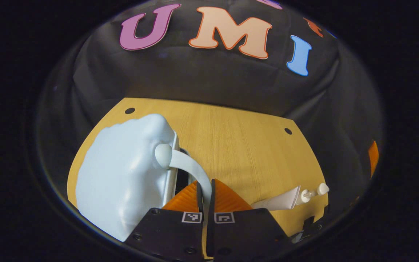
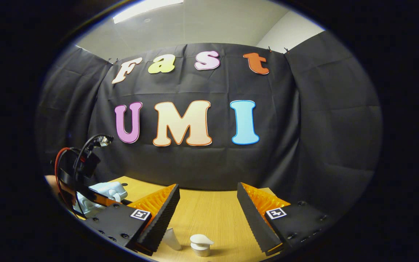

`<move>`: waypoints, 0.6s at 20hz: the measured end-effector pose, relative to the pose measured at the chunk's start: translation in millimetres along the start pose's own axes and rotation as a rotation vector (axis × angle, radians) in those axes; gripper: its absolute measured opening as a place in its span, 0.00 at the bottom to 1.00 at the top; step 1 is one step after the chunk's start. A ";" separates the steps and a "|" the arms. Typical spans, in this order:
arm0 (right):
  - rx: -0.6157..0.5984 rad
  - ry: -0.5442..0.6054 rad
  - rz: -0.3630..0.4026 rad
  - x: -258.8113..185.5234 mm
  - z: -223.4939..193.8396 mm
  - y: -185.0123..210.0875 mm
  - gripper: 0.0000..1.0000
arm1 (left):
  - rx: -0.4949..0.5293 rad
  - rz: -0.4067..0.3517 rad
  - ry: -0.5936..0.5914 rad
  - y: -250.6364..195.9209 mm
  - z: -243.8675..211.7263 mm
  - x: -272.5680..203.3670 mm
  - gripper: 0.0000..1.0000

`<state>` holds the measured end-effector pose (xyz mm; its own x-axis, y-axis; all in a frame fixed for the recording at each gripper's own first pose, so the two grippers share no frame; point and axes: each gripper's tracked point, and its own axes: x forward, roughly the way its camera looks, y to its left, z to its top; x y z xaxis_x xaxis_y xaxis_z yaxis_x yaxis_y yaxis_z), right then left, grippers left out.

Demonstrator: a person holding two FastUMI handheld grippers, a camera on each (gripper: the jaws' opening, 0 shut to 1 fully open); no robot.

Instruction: First open the suitcase, pack the skin care products into it, and then close the suitcase.

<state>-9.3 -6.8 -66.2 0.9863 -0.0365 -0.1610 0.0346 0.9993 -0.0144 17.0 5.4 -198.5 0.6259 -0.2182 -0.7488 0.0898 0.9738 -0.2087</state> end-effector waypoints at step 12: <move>0.006 -0.016 0.026 11.9 4.4 35.6 0.99 | -0.036 0.014 -0.131 88.1 80.9 -78.8 0.00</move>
<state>4.3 28.4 -64.3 0.9893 -0.0102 -0.1453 0.0097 0.9999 -0.0047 38.3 113.6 -107.0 0.7227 -0.1925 -0.6638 0.0541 0.9732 -0.2234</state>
